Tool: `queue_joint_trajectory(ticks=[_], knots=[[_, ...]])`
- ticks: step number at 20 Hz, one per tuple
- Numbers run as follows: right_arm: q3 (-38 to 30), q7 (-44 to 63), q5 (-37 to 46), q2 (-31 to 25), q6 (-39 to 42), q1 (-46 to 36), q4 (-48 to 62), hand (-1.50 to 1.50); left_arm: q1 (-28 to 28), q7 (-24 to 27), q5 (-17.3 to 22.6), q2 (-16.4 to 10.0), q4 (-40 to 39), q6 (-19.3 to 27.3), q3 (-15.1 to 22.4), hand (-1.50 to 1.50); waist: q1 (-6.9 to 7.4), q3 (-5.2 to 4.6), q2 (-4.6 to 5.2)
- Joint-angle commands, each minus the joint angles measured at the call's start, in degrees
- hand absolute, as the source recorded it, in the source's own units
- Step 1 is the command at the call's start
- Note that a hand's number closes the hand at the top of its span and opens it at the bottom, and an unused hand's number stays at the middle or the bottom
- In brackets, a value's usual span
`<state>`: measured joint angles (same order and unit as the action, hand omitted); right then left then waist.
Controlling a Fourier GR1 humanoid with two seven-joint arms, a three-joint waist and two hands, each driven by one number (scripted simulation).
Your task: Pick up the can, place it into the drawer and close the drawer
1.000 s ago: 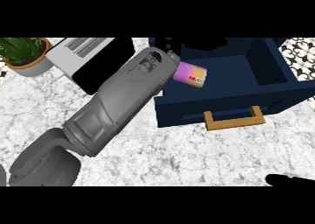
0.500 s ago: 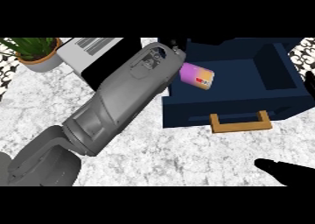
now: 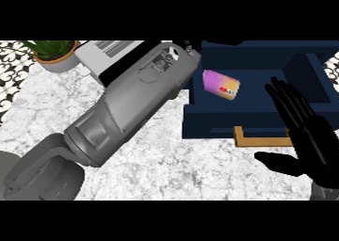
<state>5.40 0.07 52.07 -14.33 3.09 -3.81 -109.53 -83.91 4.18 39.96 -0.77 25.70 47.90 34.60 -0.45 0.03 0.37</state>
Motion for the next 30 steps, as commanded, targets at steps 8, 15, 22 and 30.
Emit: queue_joint_trajectory(ticks=[8, 15, 22, 30], knots=[[-0.2, -3.3, 8.8, 6.3, -15.8, -7.7, 24.8, -1.50, 4.1, -8.9, -4.0, -10.0, 11.5, -1.7, 1.2, -1.50, 2.12, 0.02, -0.55], [-2.3, -3.5, 13.1, 7.4, -21.7, -14.8, 38.6, -1.50, 9.3, -13.9, -6.0, -16.5, 22.3, -1.4, 2.0, -1.50, 3.30, 0.00, -0.59], [-7.6, -4.9, 15.0, 5.3, -27.4, -24.2, 52.1, -1.50, 13.7, -17.3, -7.2, -19.3, 30.1, -1.1, 3.1, -1.50, 3.87, 0.03, -0.35], [-12.2, -6.2, 16.0, 6.0, -38.6, -32.9, 66.9, -1.50, 19.3, -20.0, -7.4, -25.0, 37.8, -2.6, 2.5, -1.50, 5.71, 0.09, 0.15]])
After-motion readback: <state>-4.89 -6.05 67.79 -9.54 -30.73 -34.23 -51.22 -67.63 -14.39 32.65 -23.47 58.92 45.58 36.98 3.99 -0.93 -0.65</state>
